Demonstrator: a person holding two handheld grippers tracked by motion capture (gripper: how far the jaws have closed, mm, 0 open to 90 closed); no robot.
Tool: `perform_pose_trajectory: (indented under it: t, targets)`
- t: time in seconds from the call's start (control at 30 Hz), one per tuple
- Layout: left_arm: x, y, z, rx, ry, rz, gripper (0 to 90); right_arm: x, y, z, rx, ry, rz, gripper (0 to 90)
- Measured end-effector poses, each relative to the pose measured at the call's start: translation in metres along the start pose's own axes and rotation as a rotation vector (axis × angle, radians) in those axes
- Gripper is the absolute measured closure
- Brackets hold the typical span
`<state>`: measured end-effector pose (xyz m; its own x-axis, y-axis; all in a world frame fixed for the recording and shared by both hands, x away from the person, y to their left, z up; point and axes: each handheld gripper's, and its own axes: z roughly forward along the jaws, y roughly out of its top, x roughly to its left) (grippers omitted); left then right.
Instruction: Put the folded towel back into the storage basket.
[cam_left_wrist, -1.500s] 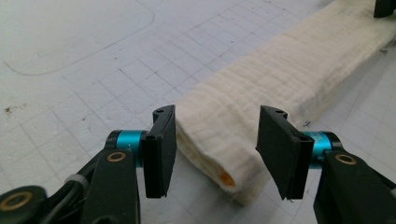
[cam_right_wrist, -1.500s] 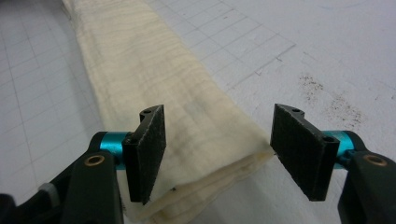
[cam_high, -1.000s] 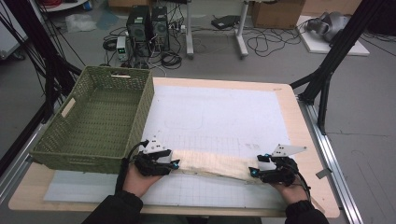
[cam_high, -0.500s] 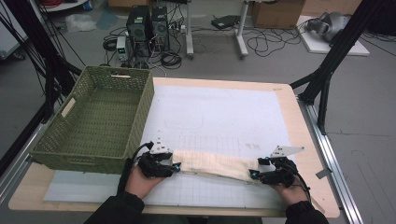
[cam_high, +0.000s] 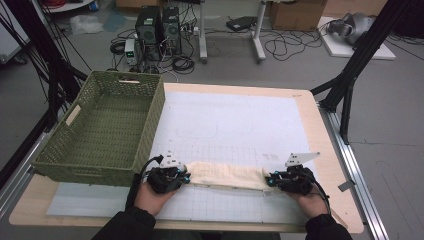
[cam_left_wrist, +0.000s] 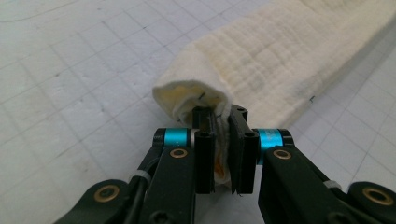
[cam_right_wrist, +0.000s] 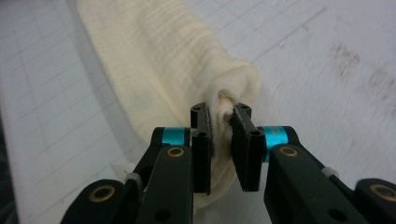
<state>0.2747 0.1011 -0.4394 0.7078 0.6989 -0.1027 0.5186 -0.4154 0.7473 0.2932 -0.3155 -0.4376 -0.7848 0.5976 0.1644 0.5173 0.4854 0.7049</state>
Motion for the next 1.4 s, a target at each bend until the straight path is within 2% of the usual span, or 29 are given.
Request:
perform_pose_trajectory:
  t: [0.13, 0.3, 0.37, 0.43, 0.47, 0.5, 0.57, 0.67, 0.73, 0.8, 0.87, 0.93, 1.0, 1.07, 1.13, 1.2, 1.27, 1.4]
  targets:
    - [-0.003, -0.007, -0.013, 0.005, 0.044, -0.017, 81.9, -0.010, 0.025, 0.010, 0.000, -0.006, -0.026, 79.4]
    - [-0.004, -0.019, -0.030, 0.007, 0.057, -0.053, 81.9, -0.018, 0.056, 0.032, 0.008, 0.008, -0.052, 79.0]
    - [-0.002, -0.024, -0.031, 0.016, 0.049, -0.069, 81.0, -0.020, 0.060, 0.045, 0.026, 0.011, -0.052, 76.2]
    - [-0.001, -0.025, -0.032, 0.003, 0.048, -0.080, 77.2, -0.025, 0.058, 0.057, 0.042, 0.012, -0.035, 68.4]
    - [-0.001, -0.024, -0.033, -0.004, 0.060, -0.080, 72.2, -0.027, 0.058, 0.056, 0.020, 0.012, -0.015, 62.6]
    - [-0.001, -0.023, -0.035, -0.016, 0.070, -0.076, 66.7, -0.028, 0.058, 0.053, 0.011, -0.012, -0.002, 60.3]
    - [-0.002, -0.021, -0.038, -0.045, 0.076, -0.083, 61.2, -0.028, 0.058, 0.042, -0.029, -0.031, 0.001, 56.1]
    - [-0.002, -0.017, -0.042, -0.074, 0.089, -0.082, 53.9, -0.024, 0.059, 0.025, -0.106, -0.059, 0.003, 56.4]
    - [-0.004, -0.015, -0.045, -0.096, 0.097, -0.069, 52.7, -0.021, 0.059, 0.019, -0.146, -0.041, 0.002, 60.4]
    - [-0.005, -0.013, -0.049, -0.119, 0.106, -0.058, 52.6, -0.015, 0.060, 0.021, -0.143, -0.001, -0.014, 65.5]
    - [-0.004, -0.010, -0.053, -0.138, 0.114, -0.054, 52.5, -0.007, 0.059, 0.029, -0.112, 0.012, -0.050, 67.0]
    - [-0.002, -0.008, -0.053, -0.142, 0.094, -0.049, 52.5, -0.003, 0.058, 0.037, -0.080, 0.019, -0.077, 67.3]
    - [-0.001, -0.005, -0.051, -0.142, 0.065, -0.037, 52.6, -0.001, 0.055, 0.045, -0.025, 0.001, -0.090, 65.9]
    - [-0.002, 0.000, -0.045, -0.139, 0.039, -0.011, 52.6, -0.004, 0.050, 0.052, 0.002, -0.022, -0.102, 65.4]
    - [-0.004, 0.006, -0.037, -0.127, 0.010, 0.023, 52.4, -0.005, 0.048, 0.051, -0.021, -0.015, -0.086, 61.6]
    - [-0.006, 0.013, -0.030, -0.119, -0.008, 0.056, 52.0, -0.003, 0.049, 0.047, -0.040, -0.037, -0.099, 57.6]
    - [-0.007, 0.019, -0.023, -0.119, -0.036, 0.082, 51.2, -0.001, 0.049, 0.041, -0.055, -0.037, -0.084, 54.6]
    - [-0.008, 0.033, -0.011, -0.124, -0.083, 0.114, 50.2, 0.004, 0.044, 0.027, -0.100, -0.026, -0.074, 50.5]
